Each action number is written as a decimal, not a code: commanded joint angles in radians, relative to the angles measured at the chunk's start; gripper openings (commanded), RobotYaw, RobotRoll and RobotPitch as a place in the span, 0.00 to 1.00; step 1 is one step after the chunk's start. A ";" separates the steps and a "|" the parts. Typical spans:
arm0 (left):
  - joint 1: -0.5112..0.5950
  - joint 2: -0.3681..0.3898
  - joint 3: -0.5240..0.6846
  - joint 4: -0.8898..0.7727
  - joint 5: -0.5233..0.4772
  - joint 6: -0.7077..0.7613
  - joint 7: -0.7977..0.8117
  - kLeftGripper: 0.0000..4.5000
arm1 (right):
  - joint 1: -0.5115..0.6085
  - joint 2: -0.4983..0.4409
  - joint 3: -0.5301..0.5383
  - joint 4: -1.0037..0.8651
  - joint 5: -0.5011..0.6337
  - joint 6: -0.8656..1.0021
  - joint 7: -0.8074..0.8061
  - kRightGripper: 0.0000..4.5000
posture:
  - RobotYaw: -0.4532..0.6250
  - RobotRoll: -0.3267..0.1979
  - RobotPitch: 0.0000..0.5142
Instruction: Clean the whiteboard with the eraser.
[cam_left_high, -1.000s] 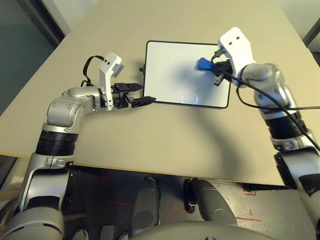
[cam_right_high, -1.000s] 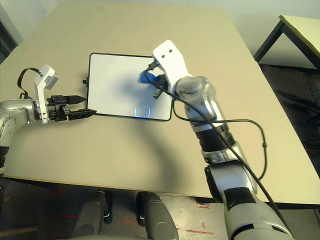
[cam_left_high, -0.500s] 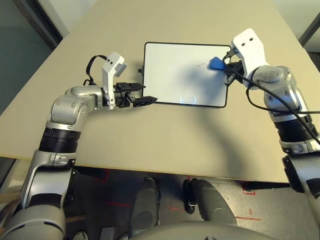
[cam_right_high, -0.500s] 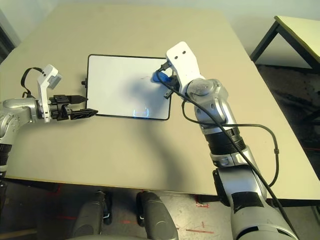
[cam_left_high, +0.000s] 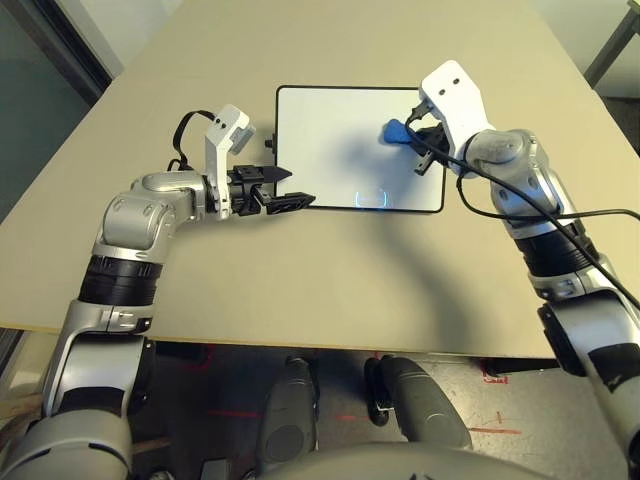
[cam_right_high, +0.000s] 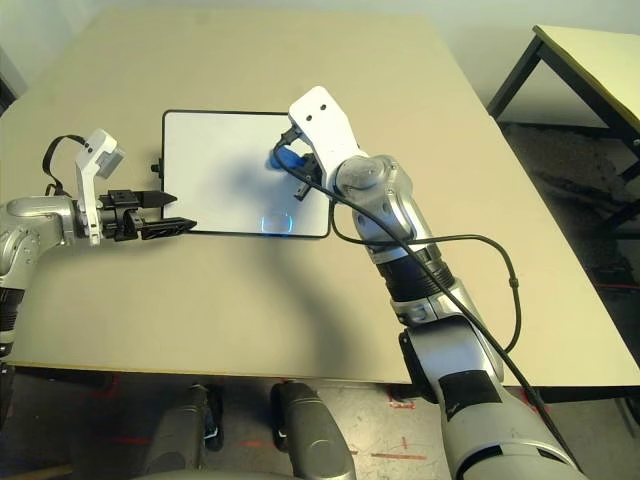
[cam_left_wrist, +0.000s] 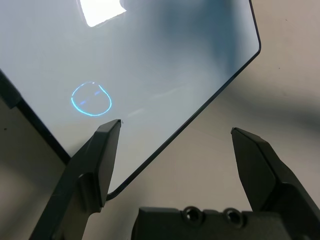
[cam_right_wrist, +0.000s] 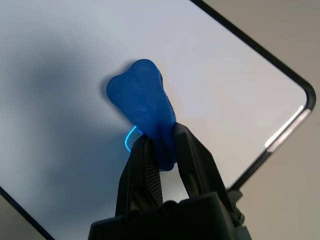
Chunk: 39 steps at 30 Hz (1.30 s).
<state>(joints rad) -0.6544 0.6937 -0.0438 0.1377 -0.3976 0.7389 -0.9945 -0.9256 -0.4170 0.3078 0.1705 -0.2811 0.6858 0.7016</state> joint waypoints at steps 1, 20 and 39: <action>0.013 -0.002 -0.004 -0.005 0.004 0.001 -0.002 1.00 | 0.006 0.018 0.039 0.048 -0.004 0.001 0.002 0.12 | 0.32 0.62 0.29; 0.005 -0.008 -0.005 -0.001 0.006 0.002 -0.003 1.00 | -0.024 0.041 0.049 0.106 -0.008 -0.030 -0.001 0.12 | 0.31 0.62 0.29; -0.064 -0.051 0.001 0.019 -0.004 -0.015 0.001 1.00 | 0.111 -0.189 -0.033 -0.037 0.005 0.047 0.033 0.12 | 0.28 0.62 0.29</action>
<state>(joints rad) -0.7097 0.6464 -0.0450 0.1542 -0.3984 0.7261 -0.9920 -0.8484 -0.5930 0.2711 0.1030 -0.2742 0.6871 0.7295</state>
